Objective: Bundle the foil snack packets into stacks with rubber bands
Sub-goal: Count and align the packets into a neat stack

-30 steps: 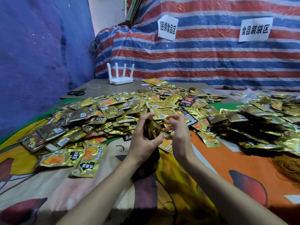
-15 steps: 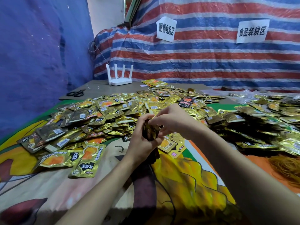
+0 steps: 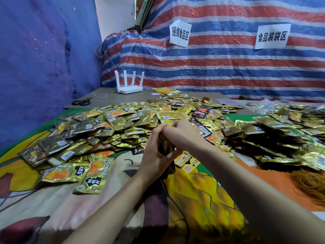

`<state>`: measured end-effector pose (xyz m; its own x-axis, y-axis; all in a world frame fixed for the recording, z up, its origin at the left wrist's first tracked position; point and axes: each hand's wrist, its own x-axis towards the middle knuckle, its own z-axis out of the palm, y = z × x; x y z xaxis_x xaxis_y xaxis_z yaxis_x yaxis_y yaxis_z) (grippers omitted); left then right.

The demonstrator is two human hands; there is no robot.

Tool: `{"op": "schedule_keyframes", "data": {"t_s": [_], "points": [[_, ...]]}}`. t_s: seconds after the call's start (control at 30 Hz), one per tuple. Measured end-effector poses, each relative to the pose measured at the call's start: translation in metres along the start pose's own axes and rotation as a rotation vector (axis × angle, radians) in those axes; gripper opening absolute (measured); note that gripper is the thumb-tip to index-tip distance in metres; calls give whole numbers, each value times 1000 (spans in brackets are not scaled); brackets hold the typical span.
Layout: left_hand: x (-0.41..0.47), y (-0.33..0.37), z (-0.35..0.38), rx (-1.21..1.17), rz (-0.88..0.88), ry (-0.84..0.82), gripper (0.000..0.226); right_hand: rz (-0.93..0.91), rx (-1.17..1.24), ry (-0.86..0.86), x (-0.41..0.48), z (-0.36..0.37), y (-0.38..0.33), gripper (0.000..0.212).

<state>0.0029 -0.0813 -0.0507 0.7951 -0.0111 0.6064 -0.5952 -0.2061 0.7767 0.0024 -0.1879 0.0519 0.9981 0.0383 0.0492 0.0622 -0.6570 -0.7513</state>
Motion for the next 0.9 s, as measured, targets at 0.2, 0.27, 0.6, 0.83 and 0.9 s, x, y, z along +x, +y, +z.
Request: {"op": "schedule_keyframes", "data": {"t_s": [0.2,0.27,0.6,0.83,0.9], "points": [[1,3,-2,25,19,17,70,52,17,-87,5,-7,0,10],[1,6,-2,8,9,4,68,87,15,-167,6,-16,-1,18],[-1,8,-4,-13,-107,43,79,-128,164,-56,-11,-12,9,24],[3,8,0,119,-1,96,48,-204,493,-186,-15,-14,32,10],[2,7,1,141,35,63,55,-226,480,-177,-18,-12,40,12]]}}
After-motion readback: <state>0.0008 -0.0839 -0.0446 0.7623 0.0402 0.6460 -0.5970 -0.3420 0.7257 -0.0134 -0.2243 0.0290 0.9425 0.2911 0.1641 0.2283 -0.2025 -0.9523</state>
